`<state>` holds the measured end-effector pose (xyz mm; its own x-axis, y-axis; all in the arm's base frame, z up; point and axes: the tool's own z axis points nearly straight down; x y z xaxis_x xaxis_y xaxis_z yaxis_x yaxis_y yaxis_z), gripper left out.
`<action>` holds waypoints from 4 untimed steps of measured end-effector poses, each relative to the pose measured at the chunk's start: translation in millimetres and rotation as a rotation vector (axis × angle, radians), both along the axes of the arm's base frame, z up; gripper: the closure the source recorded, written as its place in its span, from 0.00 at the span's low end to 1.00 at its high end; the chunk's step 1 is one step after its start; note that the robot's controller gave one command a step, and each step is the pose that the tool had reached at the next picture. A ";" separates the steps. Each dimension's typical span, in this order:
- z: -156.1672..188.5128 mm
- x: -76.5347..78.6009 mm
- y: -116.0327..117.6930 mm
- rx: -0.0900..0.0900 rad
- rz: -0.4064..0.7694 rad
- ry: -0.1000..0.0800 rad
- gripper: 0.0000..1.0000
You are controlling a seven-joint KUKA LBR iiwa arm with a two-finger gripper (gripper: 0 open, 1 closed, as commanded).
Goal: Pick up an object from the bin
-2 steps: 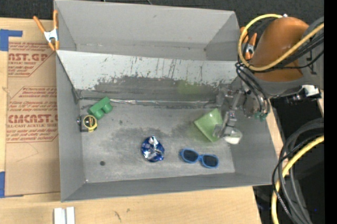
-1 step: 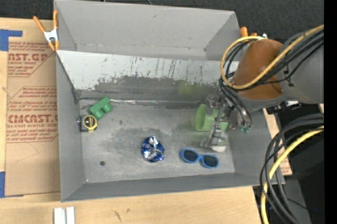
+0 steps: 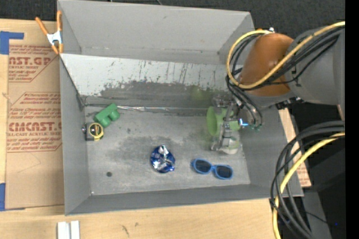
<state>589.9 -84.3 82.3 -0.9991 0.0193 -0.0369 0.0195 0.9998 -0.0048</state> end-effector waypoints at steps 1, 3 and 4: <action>-12.2 -10.7 56.5 0.003 0.240 0.034 0.00; -12.7 -97.8 32.8 -0.009 0.800 0.031 0.00; -10.7 -97.6 31.8 -0.009 0.798 0.031 1.00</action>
Offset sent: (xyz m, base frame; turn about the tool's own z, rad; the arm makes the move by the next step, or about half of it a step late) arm -0.0115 0.0540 -0.0123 -0.2375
